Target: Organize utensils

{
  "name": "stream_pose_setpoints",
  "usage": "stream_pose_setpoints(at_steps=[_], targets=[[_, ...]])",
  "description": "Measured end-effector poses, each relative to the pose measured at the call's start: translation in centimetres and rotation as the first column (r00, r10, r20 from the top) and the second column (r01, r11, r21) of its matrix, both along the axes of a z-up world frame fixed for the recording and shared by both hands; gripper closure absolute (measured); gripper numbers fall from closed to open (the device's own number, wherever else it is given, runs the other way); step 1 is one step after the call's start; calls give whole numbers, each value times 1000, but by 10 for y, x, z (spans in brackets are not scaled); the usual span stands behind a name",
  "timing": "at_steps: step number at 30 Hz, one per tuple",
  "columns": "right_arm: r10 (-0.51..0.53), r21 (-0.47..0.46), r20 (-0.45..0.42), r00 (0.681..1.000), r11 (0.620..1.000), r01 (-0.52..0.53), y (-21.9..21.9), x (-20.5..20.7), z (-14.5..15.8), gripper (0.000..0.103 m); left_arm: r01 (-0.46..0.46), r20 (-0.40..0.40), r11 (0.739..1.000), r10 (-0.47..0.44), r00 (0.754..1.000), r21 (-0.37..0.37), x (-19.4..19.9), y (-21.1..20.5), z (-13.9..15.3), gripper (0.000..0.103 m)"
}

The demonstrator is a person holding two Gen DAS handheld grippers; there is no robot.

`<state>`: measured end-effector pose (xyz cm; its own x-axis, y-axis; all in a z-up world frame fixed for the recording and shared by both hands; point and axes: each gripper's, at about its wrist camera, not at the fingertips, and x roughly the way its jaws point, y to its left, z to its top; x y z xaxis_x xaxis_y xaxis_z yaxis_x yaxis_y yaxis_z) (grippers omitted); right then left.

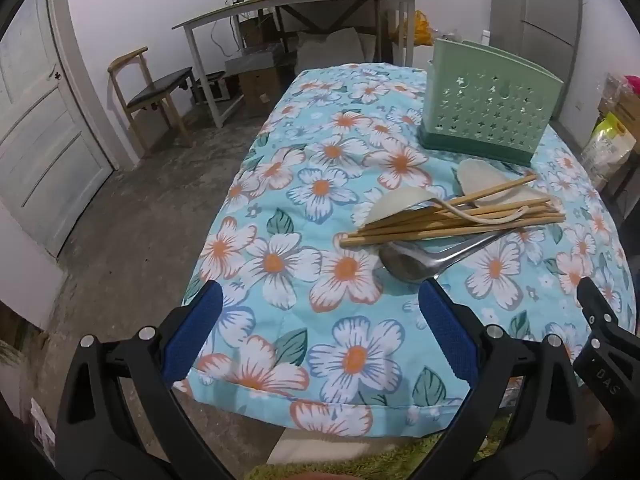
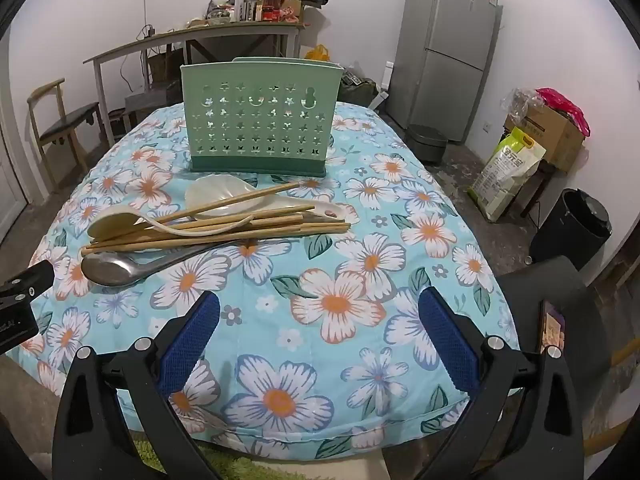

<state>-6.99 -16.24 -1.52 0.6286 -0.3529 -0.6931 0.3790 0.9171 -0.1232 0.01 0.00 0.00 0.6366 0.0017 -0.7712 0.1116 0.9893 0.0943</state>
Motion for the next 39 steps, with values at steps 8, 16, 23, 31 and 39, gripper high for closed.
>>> stream_pose_setpoints(at_steps=[8,16,23,31,39], targets=[[-2,2,6,1000,1000,2,-1,0,3,6,-1,7,1000,1,1000,-5,0,-8,9,8],[-5,2,6,1000,1000,5,-2,0,2,6,11,13,1000,-10,1000,-16,-3,-10,8,8],[-3,2,5,1000,1000,3,-2,0,3,6,23,15,999,-22,1000,-23,-2,-6,4,8],[-9,3,6,1000,1000,9,-2,-1,4,6,18,9,999,-18,1000,-29,-1,-3,1,8],[-10,5,10,1000,1000,10,-2,-3,5,6,19,8,999,-19,1000,-28,-1,-2,1,8]])
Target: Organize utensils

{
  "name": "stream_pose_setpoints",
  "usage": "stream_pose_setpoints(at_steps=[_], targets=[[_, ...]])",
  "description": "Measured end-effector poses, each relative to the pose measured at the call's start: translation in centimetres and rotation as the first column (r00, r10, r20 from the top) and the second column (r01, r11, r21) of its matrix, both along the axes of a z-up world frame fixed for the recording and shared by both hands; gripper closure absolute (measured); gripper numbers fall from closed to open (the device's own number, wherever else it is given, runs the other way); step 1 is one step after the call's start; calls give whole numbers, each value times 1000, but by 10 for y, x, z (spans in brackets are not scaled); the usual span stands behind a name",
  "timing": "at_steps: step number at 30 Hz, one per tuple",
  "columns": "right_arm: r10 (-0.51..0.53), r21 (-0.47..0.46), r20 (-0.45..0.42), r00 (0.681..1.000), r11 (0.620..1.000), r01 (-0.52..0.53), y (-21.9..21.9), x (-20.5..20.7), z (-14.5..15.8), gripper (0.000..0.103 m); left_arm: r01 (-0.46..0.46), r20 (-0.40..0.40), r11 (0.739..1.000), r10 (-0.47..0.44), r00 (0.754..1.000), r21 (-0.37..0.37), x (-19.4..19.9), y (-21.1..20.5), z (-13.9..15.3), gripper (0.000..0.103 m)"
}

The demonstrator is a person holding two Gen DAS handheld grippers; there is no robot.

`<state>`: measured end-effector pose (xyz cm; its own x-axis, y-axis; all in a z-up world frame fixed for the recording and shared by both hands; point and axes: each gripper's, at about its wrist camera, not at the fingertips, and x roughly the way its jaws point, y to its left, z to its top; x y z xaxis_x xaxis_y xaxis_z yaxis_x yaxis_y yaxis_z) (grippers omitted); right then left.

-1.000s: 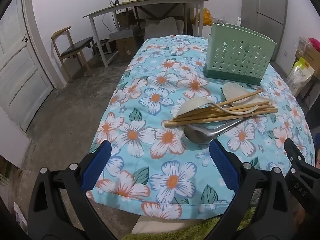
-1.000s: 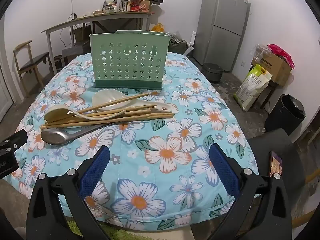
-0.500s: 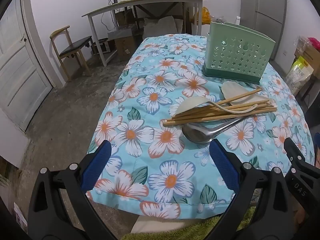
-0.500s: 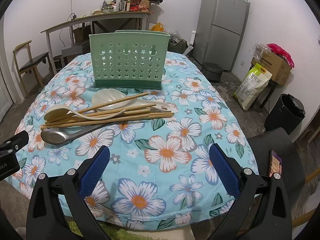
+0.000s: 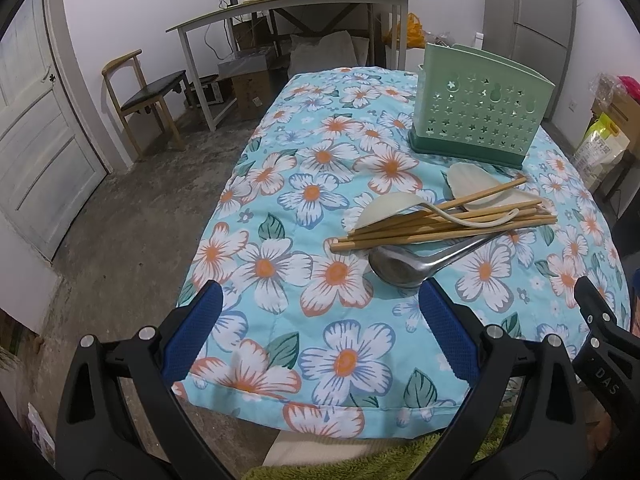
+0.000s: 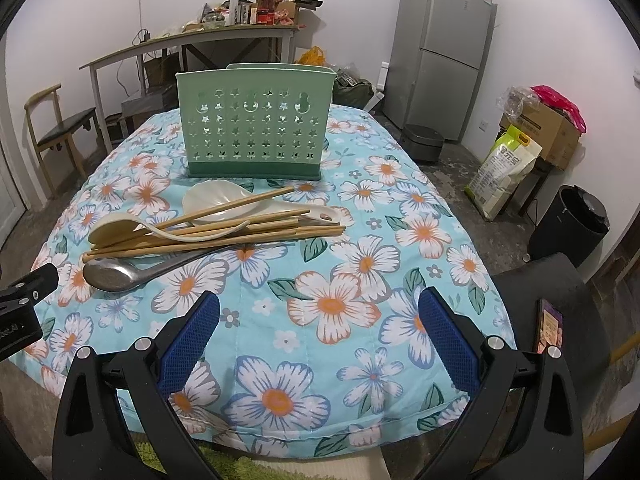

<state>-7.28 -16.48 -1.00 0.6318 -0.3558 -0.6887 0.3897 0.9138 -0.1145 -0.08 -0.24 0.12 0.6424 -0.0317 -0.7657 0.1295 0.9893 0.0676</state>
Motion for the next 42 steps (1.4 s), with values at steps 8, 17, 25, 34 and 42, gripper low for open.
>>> stream_pose_setpoints(at_steps=[8,17,25,34,42], targets=[[2,0,1,1000,1000,-2,0,-1,0,6,-1,2,1000,1,1000,1,0,0,-1,8],[6,3,0,1000,1000,-6,3,-3,2,6,-6,-1,1000,6,1000,1,0,5,-2,8],[8,6,-6,1000,1000,-8,4,-1,0,6,-11,-5,1000,11,1000,6,-1,8,-2,8],[9,9,-7,1000,1000,-9,4,-1,0,6,-14,-8,1000,14,1000,12,0,6,-3,8],[10,12,-8,1000,1000,-10,4,1,-1,6,-15,-8,1000,15,1000,14,0,6,-4,8]])
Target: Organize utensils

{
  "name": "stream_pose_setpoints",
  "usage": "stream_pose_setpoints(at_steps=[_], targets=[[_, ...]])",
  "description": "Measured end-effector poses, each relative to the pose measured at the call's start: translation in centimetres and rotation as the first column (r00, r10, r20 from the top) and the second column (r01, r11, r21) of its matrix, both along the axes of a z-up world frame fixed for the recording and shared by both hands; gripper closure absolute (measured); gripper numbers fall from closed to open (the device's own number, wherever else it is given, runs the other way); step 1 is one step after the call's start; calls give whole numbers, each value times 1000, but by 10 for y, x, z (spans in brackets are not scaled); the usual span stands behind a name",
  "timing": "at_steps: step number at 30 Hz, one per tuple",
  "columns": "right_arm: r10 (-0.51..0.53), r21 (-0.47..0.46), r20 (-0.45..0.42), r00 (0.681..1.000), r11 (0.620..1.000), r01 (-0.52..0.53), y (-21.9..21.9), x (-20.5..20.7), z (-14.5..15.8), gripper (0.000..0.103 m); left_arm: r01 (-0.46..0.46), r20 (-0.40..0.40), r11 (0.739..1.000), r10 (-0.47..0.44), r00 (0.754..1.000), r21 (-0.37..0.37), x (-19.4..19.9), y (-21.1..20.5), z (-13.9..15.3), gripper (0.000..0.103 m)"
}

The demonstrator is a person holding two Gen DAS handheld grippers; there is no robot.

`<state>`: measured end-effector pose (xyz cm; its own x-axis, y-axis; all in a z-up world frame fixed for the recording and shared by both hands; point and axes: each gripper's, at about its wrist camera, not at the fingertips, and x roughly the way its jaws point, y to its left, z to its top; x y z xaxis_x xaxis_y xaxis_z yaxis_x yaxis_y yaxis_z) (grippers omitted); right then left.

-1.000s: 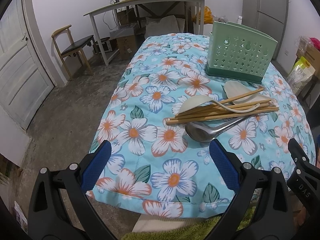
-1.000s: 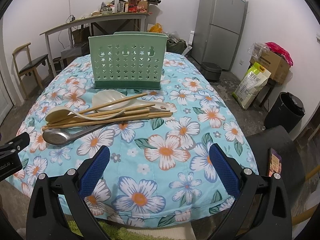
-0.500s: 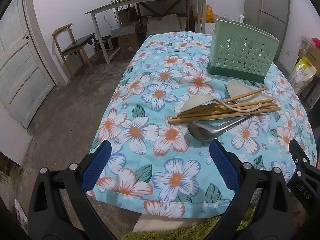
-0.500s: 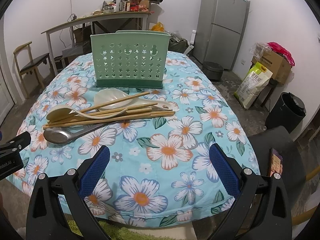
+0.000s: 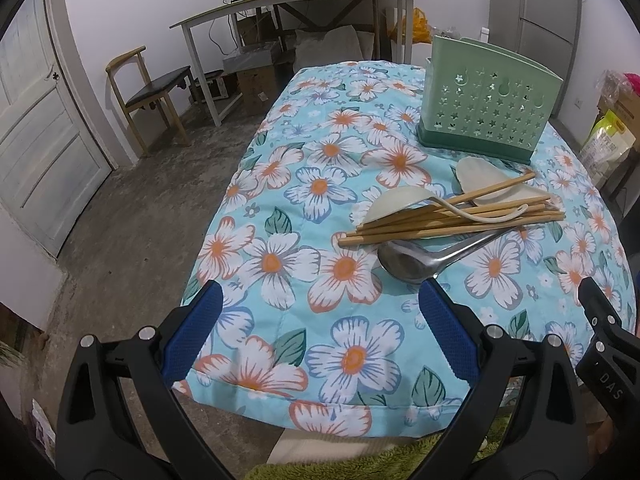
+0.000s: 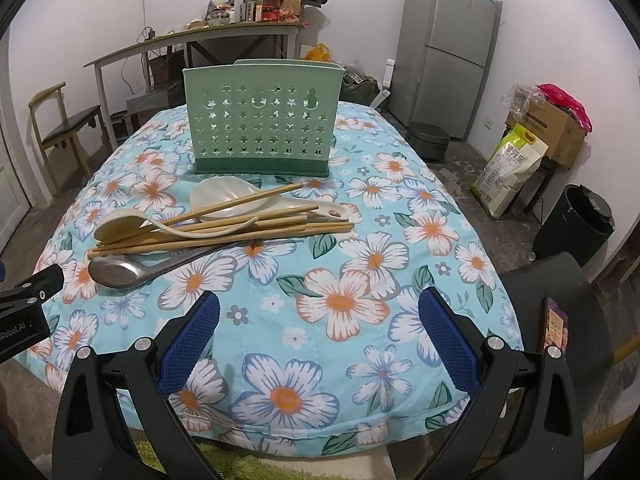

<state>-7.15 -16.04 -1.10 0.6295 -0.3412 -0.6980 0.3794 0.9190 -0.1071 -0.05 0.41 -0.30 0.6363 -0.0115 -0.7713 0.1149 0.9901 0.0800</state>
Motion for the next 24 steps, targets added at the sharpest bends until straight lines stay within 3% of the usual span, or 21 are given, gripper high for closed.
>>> stream_pose_setpoints(at_steps=[24], targets=[[23,37,-19,1000,999,-23,-7,11,-11,6,-4,-11,1000,4,1000,21,2,8,-5,8]])
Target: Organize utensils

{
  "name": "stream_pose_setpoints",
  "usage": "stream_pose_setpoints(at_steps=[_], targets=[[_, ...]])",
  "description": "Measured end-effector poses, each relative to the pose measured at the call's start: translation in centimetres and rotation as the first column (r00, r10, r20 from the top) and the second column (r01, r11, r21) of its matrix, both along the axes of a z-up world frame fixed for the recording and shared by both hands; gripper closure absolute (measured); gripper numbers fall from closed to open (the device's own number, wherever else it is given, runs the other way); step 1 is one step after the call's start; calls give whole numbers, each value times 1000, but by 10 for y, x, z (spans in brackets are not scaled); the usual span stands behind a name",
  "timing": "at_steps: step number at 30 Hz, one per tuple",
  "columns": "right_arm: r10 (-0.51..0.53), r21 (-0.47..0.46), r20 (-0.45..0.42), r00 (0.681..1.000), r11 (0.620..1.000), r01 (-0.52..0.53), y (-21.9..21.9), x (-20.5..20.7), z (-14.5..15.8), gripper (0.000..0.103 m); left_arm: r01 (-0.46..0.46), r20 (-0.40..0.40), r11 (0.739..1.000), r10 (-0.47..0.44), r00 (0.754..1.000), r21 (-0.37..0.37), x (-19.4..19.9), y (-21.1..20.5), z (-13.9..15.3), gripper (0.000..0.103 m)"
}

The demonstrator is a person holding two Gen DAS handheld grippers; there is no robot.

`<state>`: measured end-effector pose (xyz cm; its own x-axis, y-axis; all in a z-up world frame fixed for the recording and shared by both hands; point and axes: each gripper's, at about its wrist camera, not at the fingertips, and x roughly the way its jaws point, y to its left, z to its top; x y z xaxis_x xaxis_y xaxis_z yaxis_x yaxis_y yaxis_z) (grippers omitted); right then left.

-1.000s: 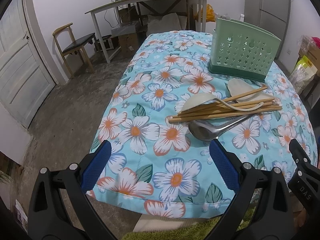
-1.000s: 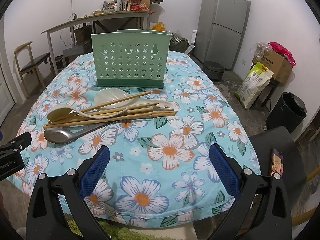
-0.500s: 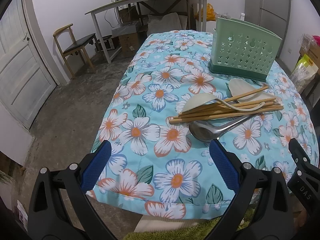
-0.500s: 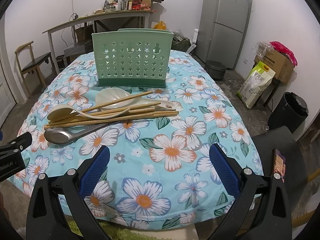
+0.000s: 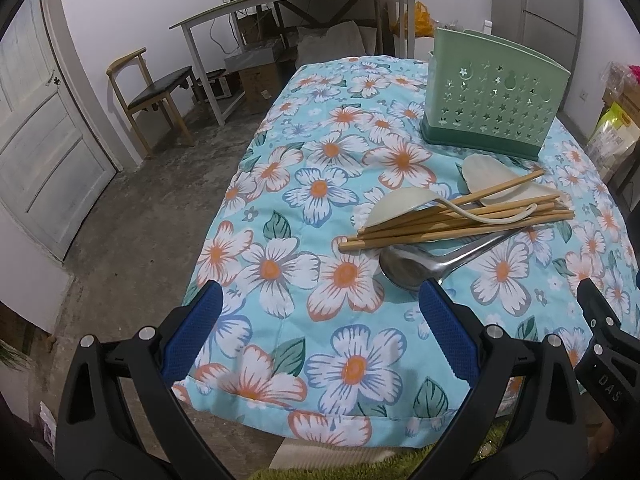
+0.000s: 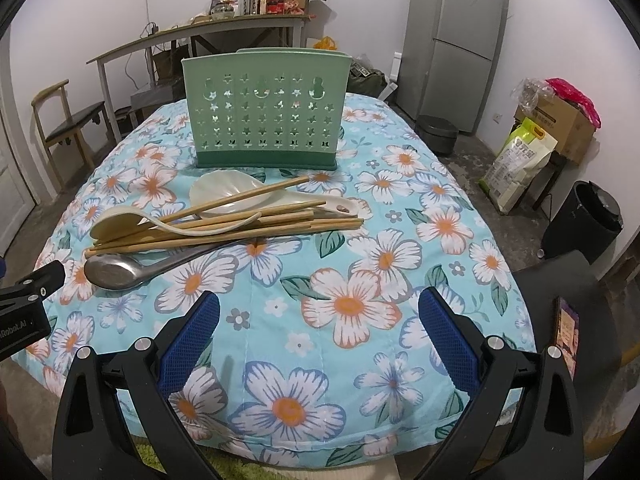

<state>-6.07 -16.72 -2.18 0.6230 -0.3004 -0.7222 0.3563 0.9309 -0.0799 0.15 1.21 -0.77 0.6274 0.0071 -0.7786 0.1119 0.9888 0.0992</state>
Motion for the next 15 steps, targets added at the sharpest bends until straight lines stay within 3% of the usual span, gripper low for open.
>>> stream_pose_setpoints(at_steps=[9,15], targets=[[19,10,-20,1000,1000,-19,-5,9,-9,6,-3,-25,1000,4,1000,28,13,-8,0,8],[61,33,-48,997,998,-59,-4,21,-22,6,17,-37,1000,-17,999,-3,26,-12,-4,8]])
